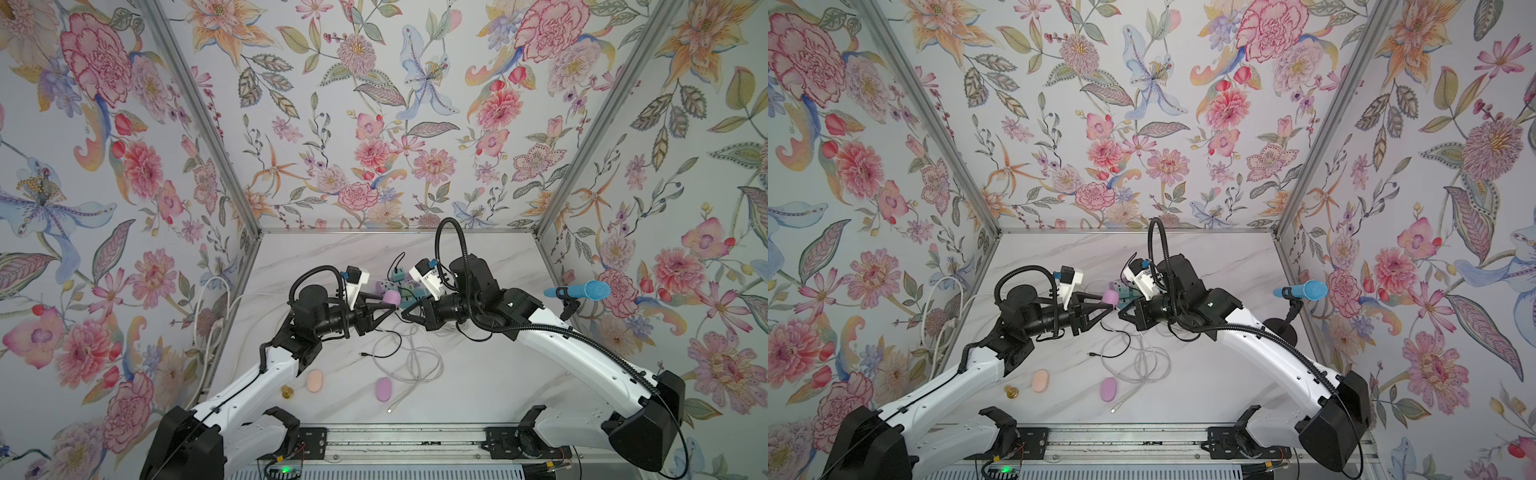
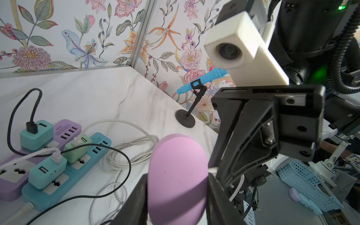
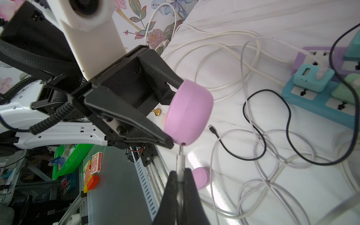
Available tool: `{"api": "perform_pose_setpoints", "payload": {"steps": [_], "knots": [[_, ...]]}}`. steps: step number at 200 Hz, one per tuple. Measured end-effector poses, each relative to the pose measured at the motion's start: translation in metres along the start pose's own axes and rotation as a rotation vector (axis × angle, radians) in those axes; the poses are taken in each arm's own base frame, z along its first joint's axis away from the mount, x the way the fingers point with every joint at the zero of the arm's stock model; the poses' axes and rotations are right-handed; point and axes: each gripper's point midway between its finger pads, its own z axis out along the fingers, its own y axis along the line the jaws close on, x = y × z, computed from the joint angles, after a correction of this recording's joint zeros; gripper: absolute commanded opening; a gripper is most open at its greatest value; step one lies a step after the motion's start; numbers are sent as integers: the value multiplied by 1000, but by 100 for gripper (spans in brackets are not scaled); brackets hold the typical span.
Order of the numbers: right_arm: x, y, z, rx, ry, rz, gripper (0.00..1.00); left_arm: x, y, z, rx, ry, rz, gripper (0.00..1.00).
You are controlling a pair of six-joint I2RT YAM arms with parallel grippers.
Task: Charge the bluetooth headset
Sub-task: Insert the charging cable into the bluetooth headset.
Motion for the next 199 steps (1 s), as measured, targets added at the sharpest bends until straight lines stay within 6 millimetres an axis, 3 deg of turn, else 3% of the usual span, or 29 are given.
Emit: {"api": "perform_pose_setpoints", "payload": {"steps": [73, 199], "knots": [[-6, -6, 3, 12, -6, 19, 0, -2, 0, -2, -1, -9, -5, 0], [-7, 12, -6, -42, -23, -9, 0, -5, -1, -3, 3, -22, -5, 0]]}}
